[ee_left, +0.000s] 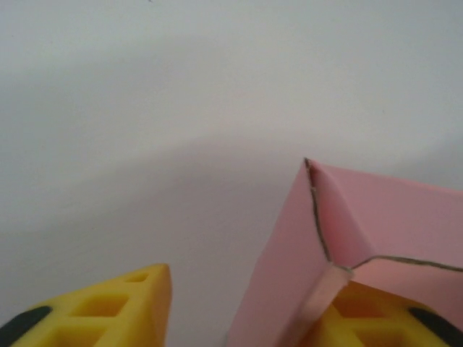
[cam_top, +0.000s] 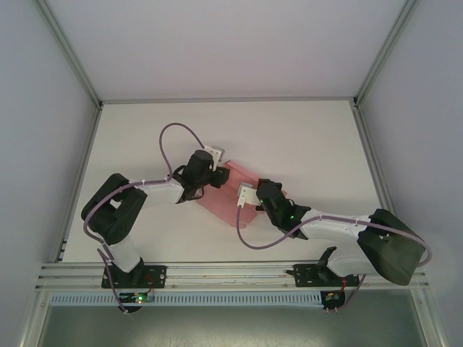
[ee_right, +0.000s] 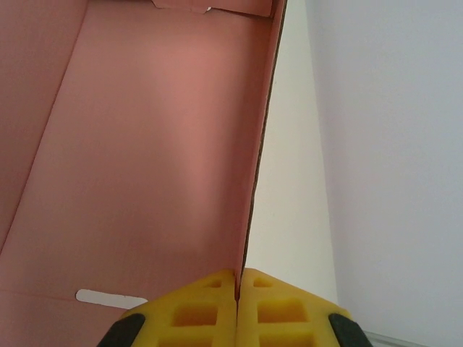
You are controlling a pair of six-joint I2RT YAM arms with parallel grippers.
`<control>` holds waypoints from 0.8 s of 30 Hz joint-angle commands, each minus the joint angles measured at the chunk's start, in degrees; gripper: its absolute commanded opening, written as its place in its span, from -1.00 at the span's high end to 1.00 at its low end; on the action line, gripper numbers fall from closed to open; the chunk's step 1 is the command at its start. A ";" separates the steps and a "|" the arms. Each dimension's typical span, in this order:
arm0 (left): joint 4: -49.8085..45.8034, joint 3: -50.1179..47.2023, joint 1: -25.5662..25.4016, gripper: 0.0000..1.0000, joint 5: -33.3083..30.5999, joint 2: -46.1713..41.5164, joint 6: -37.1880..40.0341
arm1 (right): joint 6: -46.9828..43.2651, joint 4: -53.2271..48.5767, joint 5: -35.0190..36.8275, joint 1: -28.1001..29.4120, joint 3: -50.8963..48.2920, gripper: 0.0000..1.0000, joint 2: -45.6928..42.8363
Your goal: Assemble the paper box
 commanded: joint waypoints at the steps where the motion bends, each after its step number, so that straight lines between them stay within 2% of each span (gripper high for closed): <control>1: -1.30 1.45 0.52 0.16 -2.70 1.50 1.66 | -1.51 -3.18 -1.64 -0.36 0.30 1.00 -0.18; 7: -2.08 2.26 0.59 0.32 -4.57 3.87 2.36 | -1.40 -3.09 -3.32 -0.58 0.20 1.00 -1.12; 8: -2.21 2.37 0.58 0.38 -4.32 4.22 2.63 | -1.37 -3.17 -3.32 -0.59 0.21 1.00 -1.16; 13: -2.12 2.26 0.29 1.00 -5.66 4.66 3.22 | -1.21 -3.38 -2.67 -0.78 0.31 1.00 -1.85; 16: -0.35 0.72 -0.24 1.00 -9.77 3.26 3.72 | -0.37 -1.01 -1.54 -0.90 -0.21 1.00 -2.54; 18: 1.75 -0.96 -0.66 1.00 -12.74 1.58 4.19 | 0.31 0.19 -1.38 -1.15 -0.66 0.83 -3.79; 19: 2.76 -1.91 -0.98 1.00 -13.35 0.55 4.64 | 0.93 0.37 -1.71 -1.31 -0.67 0.59 -4.58; 20: 4.10 -2.94 -1.04 1.00 -13.82 -0.52 4.96 | 2.00 0.43 -1.91 -1.51 -0.67 0.48 -5.53; 22: 6.95 -5.55 -1.17 1.00 -13.39 -3.16 5.31 | 4.21 -0.26 -3.46 -1.95 -0.62 0.38 -8.32; 24: 8.78 -7.62 -1.15 1.00 -12.77 -5.90 4.74 | 6.58 -0.57 -5.31 -2.34 -0.91 0.10 -12.03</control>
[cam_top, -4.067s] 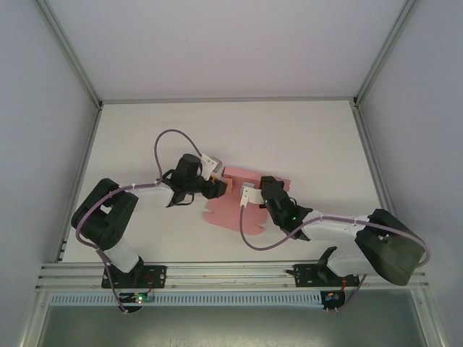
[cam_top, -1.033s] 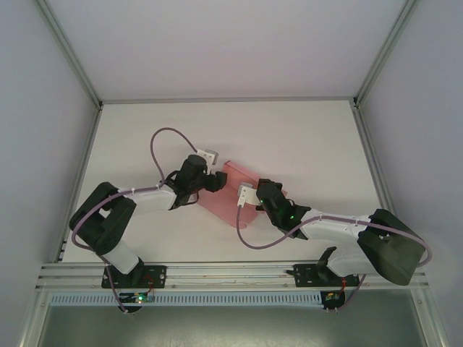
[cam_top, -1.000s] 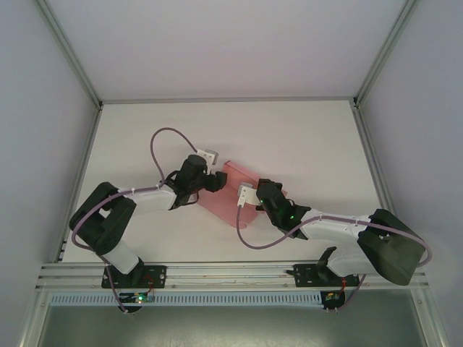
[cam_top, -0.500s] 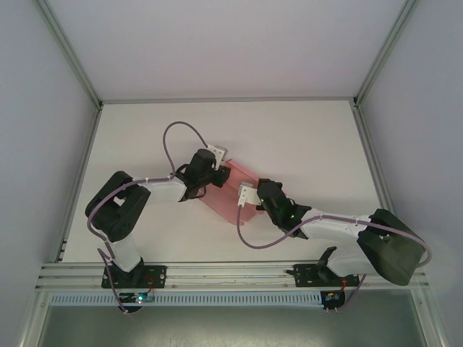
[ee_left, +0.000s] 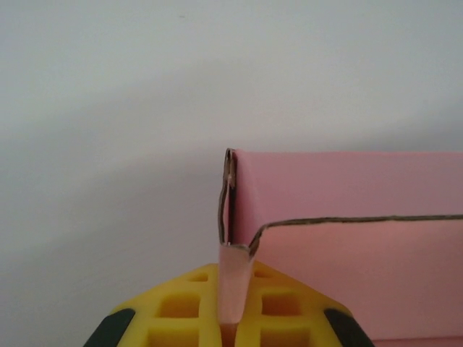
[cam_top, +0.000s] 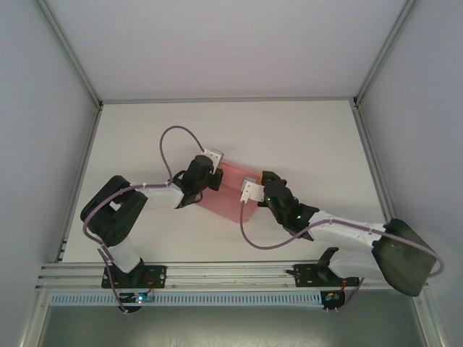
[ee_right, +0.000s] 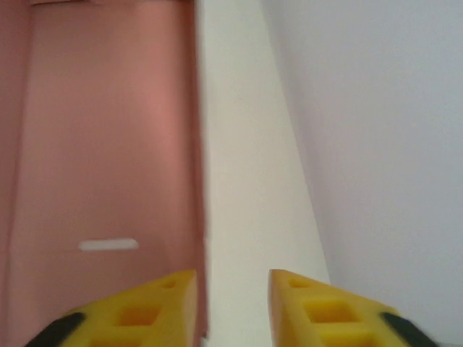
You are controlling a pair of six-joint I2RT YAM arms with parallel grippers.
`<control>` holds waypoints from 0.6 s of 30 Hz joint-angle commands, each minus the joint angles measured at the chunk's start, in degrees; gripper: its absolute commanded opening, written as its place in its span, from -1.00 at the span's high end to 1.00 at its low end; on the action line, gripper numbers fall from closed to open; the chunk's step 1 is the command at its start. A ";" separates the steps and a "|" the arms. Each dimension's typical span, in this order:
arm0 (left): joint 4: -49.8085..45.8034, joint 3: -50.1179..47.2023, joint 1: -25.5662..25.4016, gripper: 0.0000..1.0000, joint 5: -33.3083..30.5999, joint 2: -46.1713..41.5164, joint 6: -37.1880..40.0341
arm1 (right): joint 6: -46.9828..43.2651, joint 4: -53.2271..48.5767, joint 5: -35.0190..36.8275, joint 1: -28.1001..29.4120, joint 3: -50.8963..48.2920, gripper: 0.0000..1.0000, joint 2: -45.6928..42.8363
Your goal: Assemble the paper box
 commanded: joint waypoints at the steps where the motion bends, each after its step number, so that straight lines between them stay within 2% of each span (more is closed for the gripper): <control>1: 4.38 -3.26 0.45 1.00 -3.87 -4.86 0.04 | 4.78 -0.66 -3.67 -0.86 -0.86 -0.02 -6.37; 4: 4.34 -4.93 0.47 1.00 -3.20 -8.36 -1.25 | 8.17 -3.08 -9.08 -1.74 -1.63 -0.16 -14.79; 7: 3.76 -6.12 0.45 1.00 -3.20 -11.01 -1.95 | 13.34 -6.20 -15.86 -4.27 -2.24 -0.39 -23.54; 11: 4.82 -8.20 0.44 1.00 -2.40 -14.27 -2.54 | 21.23 -7.69 -16.21 -8.63 -2.15 -0.56 -31.78; 16: 4.62 -9.19 0.40 1.00 -0.49 -17.52 -1.80 | 26.11 -12.93 -15.61 -14.04 0.49 -0.71 -32.42; 18: 4.40 -9.31 0.46 1.00 0.13 -18.53 -2.08 | 27.14 -14.62 -19.10 -15.95 1.40 -0.77 -30.40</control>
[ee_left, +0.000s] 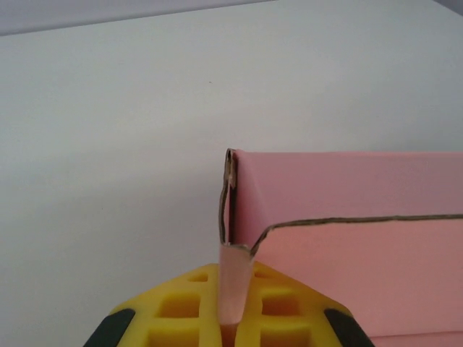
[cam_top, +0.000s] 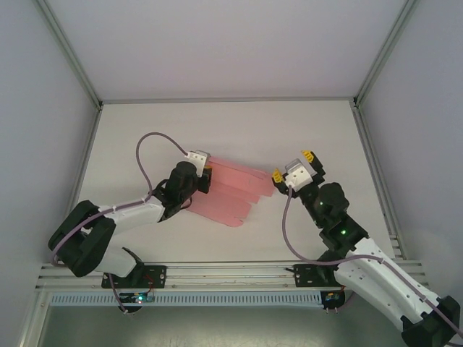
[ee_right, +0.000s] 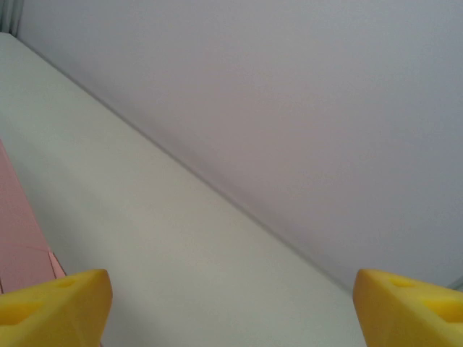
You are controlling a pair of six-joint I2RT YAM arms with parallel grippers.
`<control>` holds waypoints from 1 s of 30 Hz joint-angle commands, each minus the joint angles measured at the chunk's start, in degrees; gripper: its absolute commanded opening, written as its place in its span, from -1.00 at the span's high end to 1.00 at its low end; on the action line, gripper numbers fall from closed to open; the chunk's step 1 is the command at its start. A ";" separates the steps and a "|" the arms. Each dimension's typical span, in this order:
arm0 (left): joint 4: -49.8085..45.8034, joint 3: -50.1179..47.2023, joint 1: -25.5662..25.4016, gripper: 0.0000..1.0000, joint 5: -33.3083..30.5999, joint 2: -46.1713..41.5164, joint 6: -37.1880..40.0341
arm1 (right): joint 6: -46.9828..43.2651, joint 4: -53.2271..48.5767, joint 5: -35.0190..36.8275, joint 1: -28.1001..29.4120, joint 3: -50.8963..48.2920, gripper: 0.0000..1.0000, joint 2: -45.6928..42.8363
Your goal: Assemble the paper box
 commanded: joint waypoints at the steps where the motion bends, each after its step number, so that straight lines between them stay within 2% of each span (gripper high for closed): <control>1: 2.94 -0.27 0.26 1.00 1.37 -2.52 -0.64 | 5.54 -4.94 -6.58 -2.48 2.53 -0.81 2.99; 4: 3.00 -0.60 0.24 1.00 2.58 -3.72 -0.92 | 7.69 -4.45 -11.84 -4.45 3.95 -0.96 7.85; 9: 2.96 -1.35 0.24 1.00 2.95 -4.92 -0.86 | 8.35 -1.19 -14.07 -5.92 5.19 -0.97 14.05; 14: 2.47 -1.10 0.36 1.00 2.86 -4.34 -1.20 | 8.09 0.55 -23.30 -6.00 5.51 -0.96 16.98; 16: 2.64 -0.90 0.26 1.00 3.08 -3.84 -1.31 | 8.22 0.80 -24.78 -5.87 5.85 -0.97 18.34; 20: 3.06 -0.42 0.30 1.00 5.33 -2.87 -1.05 | 9.36 4.47 -23.55 -5.83 6.12 -0.97 21.33; 25: 4.23 -0.36 0.28 1.00 9.70 -1.96 -0.68 | 12.15 15.79 -21.33 -5.07 5.31 -0.96 25.46; 30: 5.02 -0.62 0.26 1.00 10.09 -1.57 -1.30 | 12.17 22.48 -15.88 -2.58 5.48 -0.97 29.53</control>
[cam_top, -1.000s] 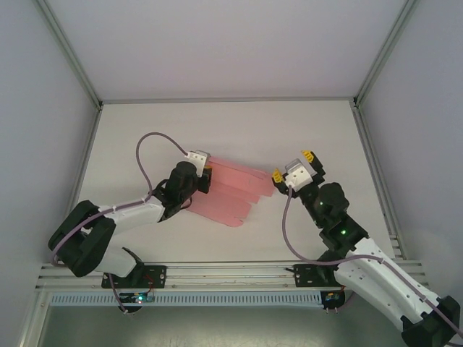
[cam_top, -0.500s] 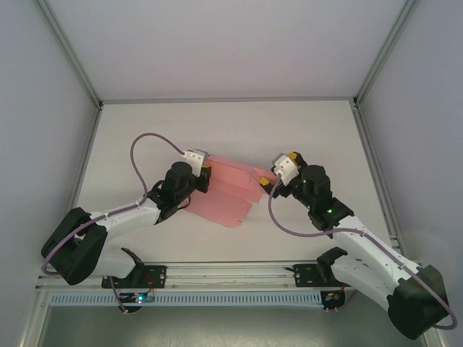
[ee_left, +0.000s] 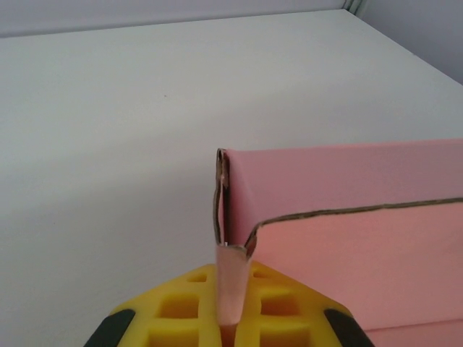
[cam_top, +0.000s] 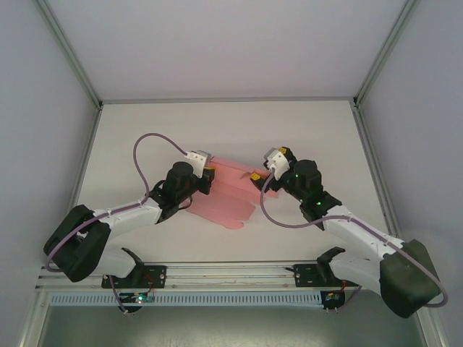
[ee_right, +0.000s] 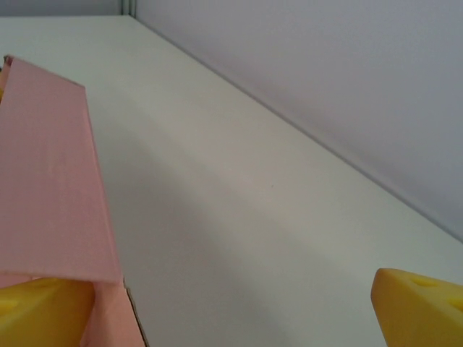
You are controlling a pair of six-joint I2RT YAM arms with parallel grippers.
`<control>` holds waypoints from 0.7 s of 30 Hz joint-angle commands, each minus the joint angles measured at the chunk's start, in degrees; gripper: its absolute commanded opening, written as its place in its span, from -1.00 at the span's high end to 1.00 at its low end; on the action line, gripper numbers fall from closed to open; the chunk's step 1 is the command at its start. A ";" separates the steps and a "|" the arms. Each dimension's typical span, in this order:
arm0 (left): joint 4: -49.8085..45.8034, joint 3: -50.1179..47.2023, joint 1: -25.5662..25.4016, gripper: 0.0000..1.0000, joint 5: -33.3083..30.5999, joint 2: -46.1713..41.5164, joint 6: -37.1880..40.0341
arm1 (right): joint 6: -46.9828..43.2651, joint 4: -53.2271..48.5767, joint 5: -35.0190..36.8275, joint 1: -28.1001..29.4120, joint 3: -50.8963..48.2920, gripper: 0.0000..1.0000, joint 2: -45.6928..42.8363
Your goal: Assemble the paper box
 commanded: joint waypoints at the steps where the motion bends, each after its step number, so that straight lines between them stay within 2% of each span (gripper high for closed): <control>1: 3.79 0.22 -0.27 1.00 3.06 0.74 0.14 | 1.30 9.68 4.76 2.27 1.55 -0.97 2.35; 5: 4.05 0.52 -0.23 1.00 2.84 1.35 -0.53 | -1.49 14.93 13.50 6.84 1.53 -0.96 6.19; 10: 5.29 0.62 -0.32 1.00 1.75 2.54 -1.91 | -2.19 26.62 31.46 12.47 1.55 -0.97 11.49; 14: 5.54 0.53 -0.38 1.00 -0.20 2.91 -2.88 | 0.93 25.03 45.48 13.86 4.83 -0.97 14.45; 16: 5.56 0.46 -0.41 1.00 -1.30 2.84 -3.02 | 1.39 23.01 47.80 13.96 5.29 -0.97 14.63; 21: 5.39 0.27 -0.41 1.00 -7.68 2.32 -4.59 | 3.30 18.01 43.71 14.14 2.74 -0.97 9.56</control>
